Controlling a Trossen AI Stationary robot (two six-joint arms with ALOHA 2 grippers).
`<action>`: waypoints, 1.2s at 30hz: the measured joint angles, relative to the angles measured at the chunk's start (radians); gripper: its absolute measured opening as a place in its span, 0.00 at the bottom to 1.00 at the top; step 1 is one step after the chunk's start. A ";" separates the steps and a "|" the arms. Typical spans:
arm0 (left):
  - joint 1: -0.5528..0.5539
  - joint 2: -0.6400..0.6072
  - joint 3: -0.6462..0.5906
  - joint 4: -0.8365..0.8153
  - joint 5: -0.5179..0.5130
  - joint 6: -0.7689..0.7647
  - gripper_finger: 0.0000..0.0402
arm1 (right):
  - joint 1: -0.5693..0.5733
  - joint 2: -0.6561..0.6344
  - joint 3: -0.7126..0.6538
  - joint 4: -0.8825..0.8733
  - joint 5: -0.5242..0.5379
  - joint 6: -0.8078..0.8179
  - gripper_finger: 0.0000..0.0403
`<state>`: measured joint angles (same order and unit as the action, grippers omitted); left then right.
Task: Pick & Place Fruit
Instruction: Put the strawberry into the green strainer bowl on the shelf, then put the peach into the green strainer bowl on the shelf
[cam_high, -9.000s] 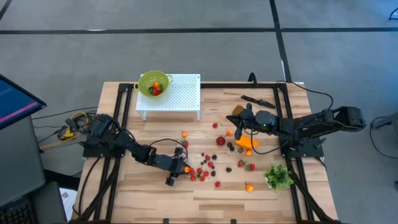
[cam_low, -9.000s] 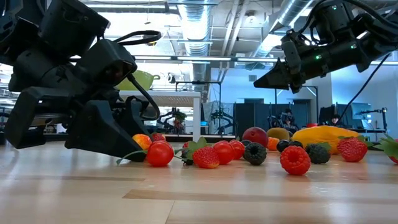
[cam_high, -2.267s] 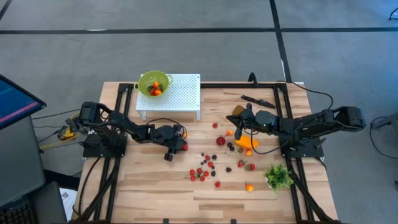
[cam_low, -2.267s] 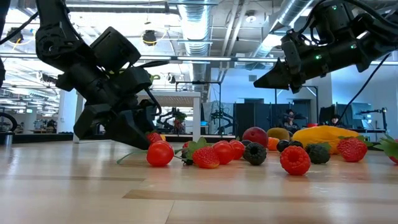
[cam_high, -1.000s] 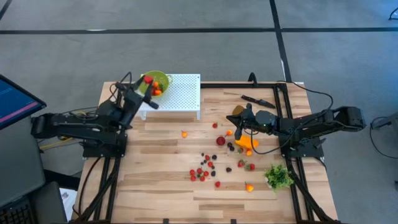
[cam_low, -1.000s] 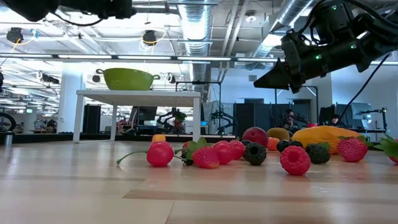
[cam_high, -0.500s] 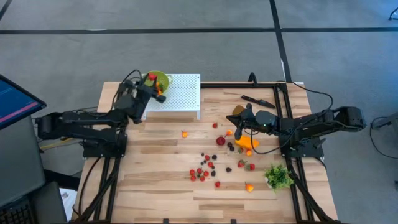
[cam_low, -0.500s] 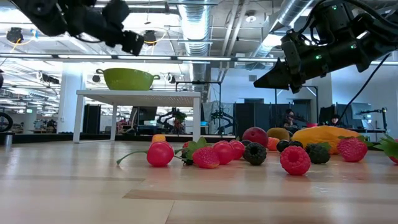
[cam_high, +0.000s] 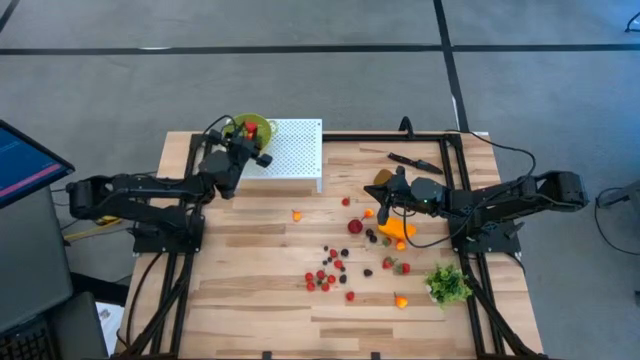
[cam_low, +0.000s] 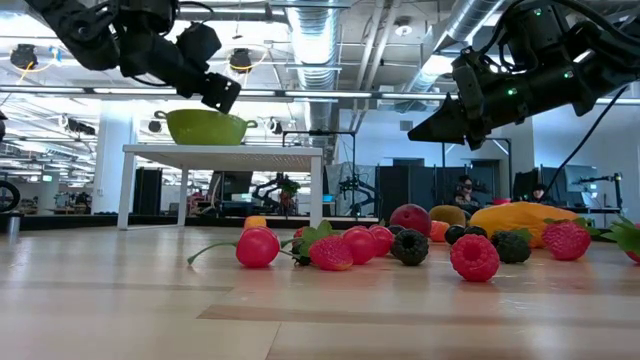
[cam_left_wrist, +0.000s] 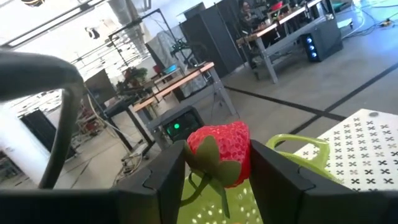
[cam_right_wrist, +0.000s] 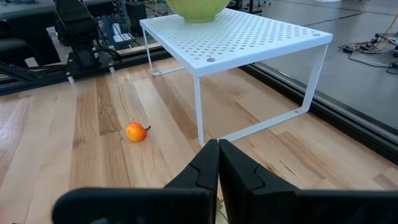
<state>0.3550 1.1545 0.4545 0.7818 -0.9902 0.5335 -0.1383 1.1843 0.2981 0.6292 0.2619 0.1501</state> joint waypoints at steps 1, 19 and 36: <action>0.000 0.000 0.000 0.000 -0.014 0.000 0.40 | 0.000 0.000 0.000 0.000 0.000 0.000 0.01; -0.073 0.000 0.000 0.000 -0.066 0.002 0.60 | 0.000 0.000 0.000 0.000 0.000 0.000 0.01; -0.466 -0.001 0.000 -0.164 0.455 -0.287 0.58 | 0.000 0.000 0.000 0.000 0.000 0.000 0.01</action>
<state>-0.1114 1.1538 0.4545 0.6179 -0.5349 0.2467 -0.1381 1.1843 0.2981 0.6292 0.2619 0.1501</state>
